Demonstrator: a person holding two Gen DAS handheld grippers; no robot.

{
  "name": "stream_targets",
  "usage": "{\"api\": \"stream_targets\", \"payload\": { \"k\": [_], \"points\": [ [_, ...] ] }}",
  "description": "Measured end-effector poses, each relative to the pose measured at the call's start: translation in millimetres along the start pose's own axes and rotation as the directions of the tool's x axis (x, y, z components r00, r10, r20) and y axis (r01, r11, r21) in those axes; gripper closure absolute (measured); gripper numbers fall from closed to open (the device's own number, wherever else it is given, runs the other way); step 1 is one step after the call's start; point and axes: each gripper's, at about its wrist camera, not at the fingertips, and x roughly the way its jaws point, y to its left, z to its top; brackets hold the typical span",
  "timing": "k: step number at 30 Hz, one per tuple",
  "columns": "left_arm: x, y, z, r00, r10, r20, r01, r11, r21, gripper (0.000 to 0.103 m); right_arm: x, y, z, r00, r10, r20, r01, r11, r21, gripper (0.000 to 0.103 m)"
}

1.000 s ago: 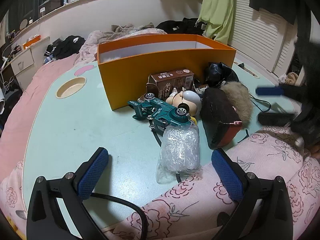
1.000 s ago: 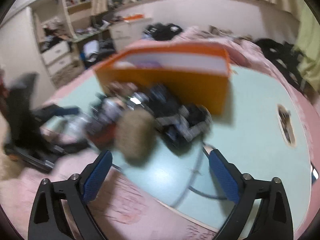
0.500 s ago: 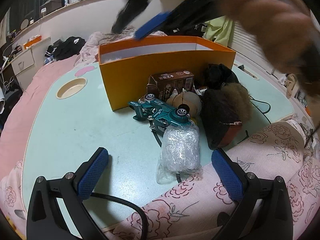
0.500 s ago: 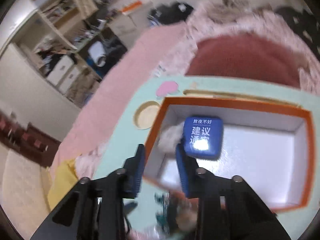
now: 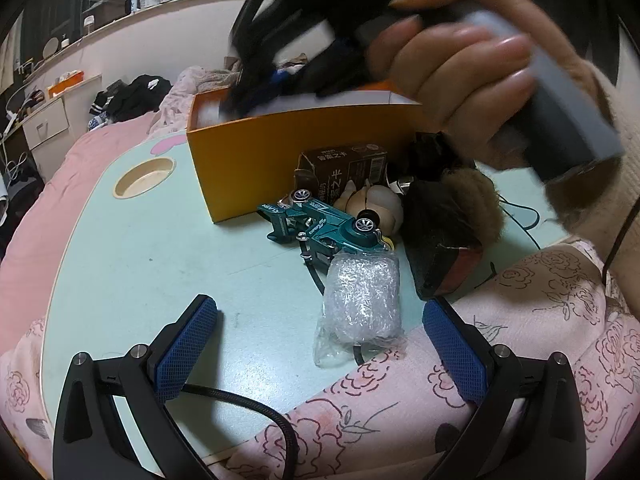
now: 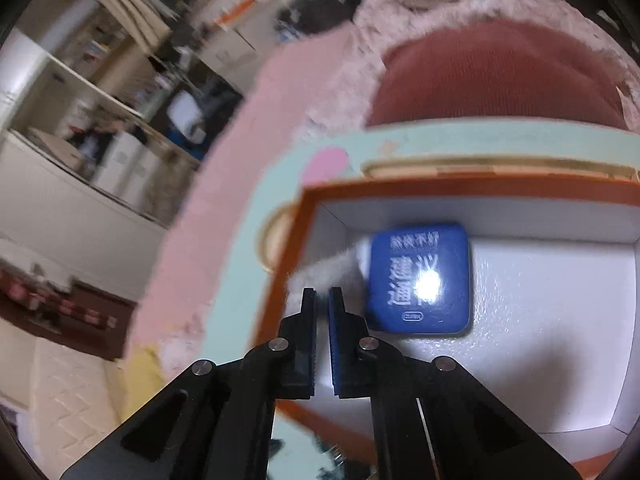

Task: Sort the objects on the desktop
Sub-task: 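Reach into the box and grasp the white fluff with the right gripper, then lift the white fluff out and set it beside the beige pompom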

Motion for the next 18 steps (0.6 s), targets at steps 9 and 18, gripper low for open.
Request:
{"api": "stream_targets", "payload": {
  "k": [9,18],
  "points": [
    [-0.1,-0.5,-0.2,1.000,0.000,0.000,0.000,1.000,0.000,0.000,-147.8,6.5,-56.9,0.956,0.054,0.288,0.000,0.983,-0.185,0.102],
    [-0.1,-0.7,-0.3,1.000,0.002,-0.004,-0.002,1.000,0.002,0.000,-161.0,-74.9,-168.7,0.964,-0.040,0.263,0.074,0.990,-0.120,0.102]
  ]
}}
